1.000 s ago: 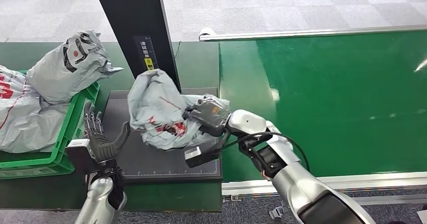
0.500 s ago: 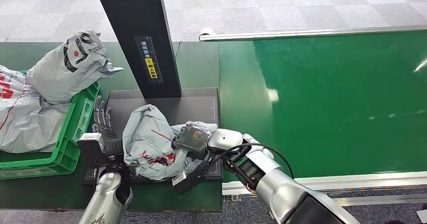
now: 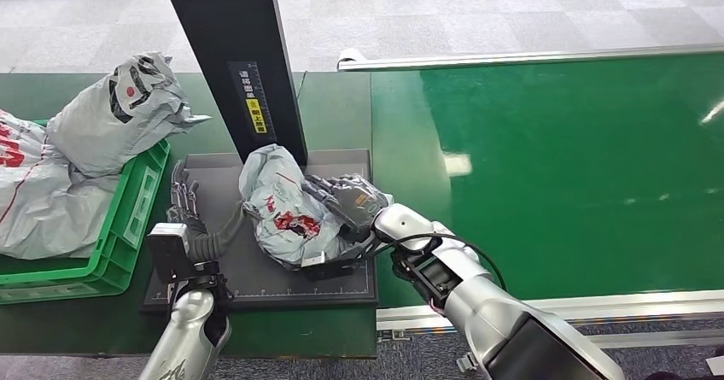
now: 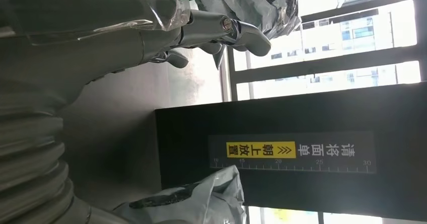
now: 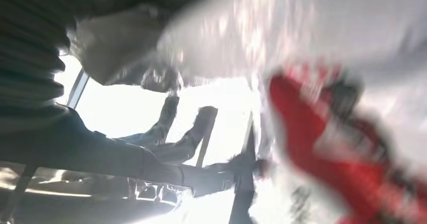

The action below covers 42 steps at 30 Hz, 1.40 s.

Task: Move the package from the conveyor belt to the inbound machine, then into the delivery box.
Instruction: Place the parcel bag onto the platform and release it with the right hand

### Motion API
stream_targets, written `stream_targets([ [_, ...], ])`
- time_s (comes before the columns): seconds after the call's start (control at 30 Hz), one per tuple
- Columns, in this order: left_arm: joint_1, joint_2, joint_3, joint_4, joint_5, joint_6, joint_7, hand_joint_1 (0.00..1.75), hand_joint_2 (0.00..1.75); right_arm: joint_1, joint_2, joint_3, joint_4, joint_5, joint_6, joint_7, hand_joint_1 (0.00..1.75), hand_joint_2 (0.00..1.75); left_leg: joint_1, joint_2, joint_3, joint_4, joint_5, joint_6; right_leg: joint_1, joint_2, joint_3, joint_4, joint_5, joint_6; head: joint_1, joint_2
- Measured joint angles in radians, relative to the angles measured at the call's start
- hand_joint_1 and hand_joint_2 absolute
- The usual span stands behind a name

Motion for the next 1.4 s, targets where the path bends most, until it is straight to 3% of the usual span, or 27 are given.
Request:
stream_targets([
  [0.23,-0.019,-0.006,-0.002,0.020,0.000,0.003,-0.002,0.00,1.75,0.004,-0.013,-0.171,-0.052,-0.258,0.031,-0.244,0.00,1.75,0.000,0.000,-0.003,0.000,0.000,0.000,0.000,0.000,-0.004,0.000,0.000,0.000,0.000,0.000],
  [0.4,-0.039,-0.006,-0.003,0.038,0.002,0.012,-0.002,0.00,1.75,0.027,-0.027,-0.274,-0.139,-0.408,0.116,-0.349,0.00,1.75,0.000,0.000,-0.004,0.000,0.000,0.000,0.000,0.000,-0.004,0.000,0.000,0.000,0.000,0.000],
  [0.73,-0.016,0.002,-0.003,0.021,-0.076,0.060,-0.002,0.00,1.75,0.237,-0.101,-0.408,-0.515,-0.755,0.435,-0.353,0.00,1.75,0.000,0.000,-0.006,0.000,-0.001,0.000,0.000,0.000,-0.005,0.000,0.000,0.000,0.000,0.000],
  [0.9,0.011,0.011,-0.004,-0.004,-0.164,0.070,0.011,0.00,1.75,0.333,-0.137,-0.459,-0.625,-0.791,0.534,-0.335,0.00,1.75,0.000,0.000,-0.006,0.000,-0.001,0.000,0.000,0.000,-0.006,0.000,0.000,0.000,0.000,0.000],
  [1.07,0.033,0.033,-0.050,-0.013,-0.421,0.084,0.120,0.00,1.75,0.398,-0.170,-0.506,-0.660,-0.806,0.599,-0.338,0.00,1.75,0.000,0.000,-0.006,0.000,-0.001,0.000,0.000,0.000,-0.005,0.000,0.000,0.000,0.000,0.000],
  [1.2,0.033,0.060,-0.123,0.010,-0.700,0.042,0.254,1.71,1.75,0.422,-0.184,-0.537,-0.663,-0.805,0.631,-0.346,0.00,1.75,0.000,0.000,-0.006,0.000,-0.001,0.000,0.000,0.000,-0.005,0.000,0.000,0.000,0.000,0.000],
  [1.4,0.033,0.074,-0.174,0.048,-0.769,-0.008,0.261,1.75,1.75,0.431,-0.194,-0.569,-0.662,-0.790,0.641,-0.349,0.00,1.75,0.000,0.000,-0.006,0.000,-0.001,0.000,0.000,0.000,-0.005,0.000,0.000,0.000,0.000,0.000],
])
